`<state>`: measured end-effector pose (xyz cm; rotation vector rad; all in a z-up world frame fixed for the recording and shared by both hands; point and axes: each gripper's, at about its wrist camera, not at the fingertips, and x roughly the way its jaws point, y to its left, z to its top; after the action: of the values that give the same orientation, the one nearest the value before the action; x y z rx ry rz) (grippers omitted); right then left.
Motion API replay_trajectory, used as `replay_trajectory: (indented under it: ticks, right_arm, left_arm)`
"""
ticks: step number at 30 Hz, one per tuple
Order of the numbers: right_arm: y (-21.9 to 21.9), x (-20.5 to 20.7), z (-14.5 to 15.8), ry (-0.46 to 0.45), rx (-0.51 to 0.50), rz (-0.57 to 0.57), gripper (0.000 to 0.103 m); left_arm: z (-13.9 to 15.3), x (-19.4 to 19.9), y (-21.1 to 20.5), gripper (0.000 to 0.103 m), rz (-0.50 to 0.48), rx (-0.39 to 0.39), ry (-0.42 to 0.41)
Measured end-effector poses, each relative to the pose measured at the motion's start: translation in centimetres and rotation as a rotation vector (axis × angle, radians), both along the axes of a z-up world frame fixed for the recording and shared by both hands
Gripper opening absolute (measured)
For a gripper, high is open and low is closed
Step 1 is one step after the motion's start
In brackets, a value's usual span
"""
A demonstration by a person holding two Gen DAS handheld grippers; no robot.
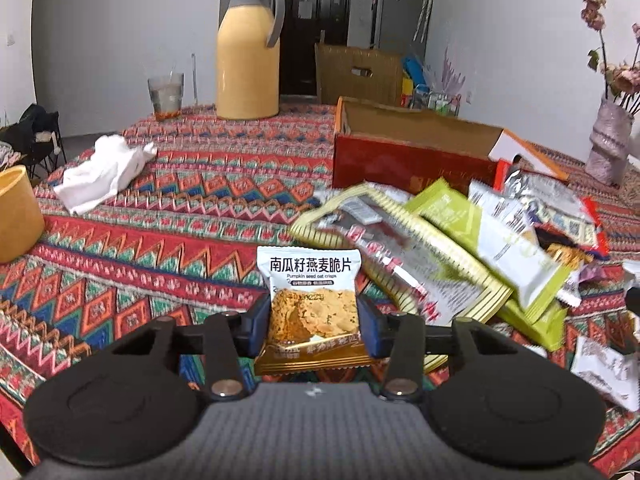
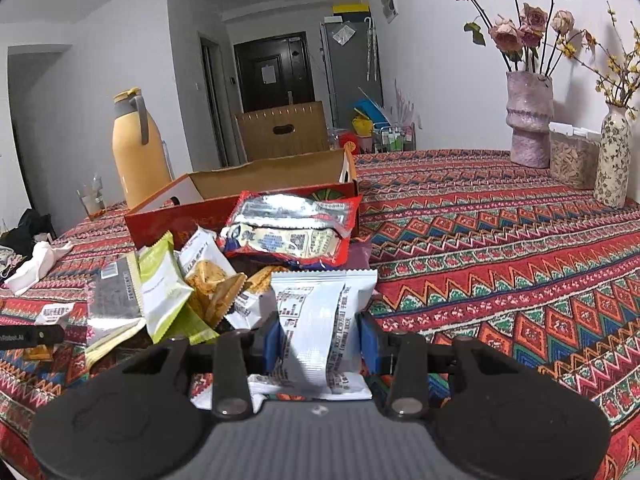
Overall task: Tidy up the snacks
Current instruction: 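Carry both held packets over the open cardboard box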
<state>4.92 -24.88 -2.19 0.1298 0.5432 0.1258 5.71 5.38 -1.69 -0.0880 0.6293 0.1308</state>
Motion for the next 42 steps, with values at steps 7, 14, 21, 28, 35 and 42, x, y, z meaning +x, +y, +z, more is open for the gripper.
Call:
replay_trajectory:
  ticks: [7, 14, 21, 28, 35, 42]
  right_arm:
    - [0.6, 0.2, 1.4, -0.035, -0.015, 0.022, 0.04]
    - [1.3, 2.2, 3.4, -0.082, -0.036, 0.036, 0.04]
    - [1.9, 5.7, 5.7, -0.131, -0.061, 0.047, 0.04]
    - [2.5, 10.5, 7.4, -0.149, -0.086, 0.071, 0.04]
    - [3.2, 16.2, 8.5, -0.147, -0.083, 0.081, 0.04]
    - [4.4, 23.0, 7.5, -0.08, -0.076, 0.08, 0.04]
  left_arm:
    - [2.8, 0.2, -1.1, 0.046, -0.033, -0.003, -0.075]
    - [5.5, 1.9, -2.4, 0.046, -0.066, 0.027, -0.136]
    - [7.7, 4.9, -3.5, 0.046, -0.082, 0.053, -0.176]
    - [9.3, 9.3, -4.6, 0.046, -0.102, 0.067, -0.193]
    - [10.0, 14.6, -5.4, 0.046, -0.112, 0.06, -0.193]
    - [9.1, 20.3, -5.8, 0.046, -0.09, 0.039, -0.171]
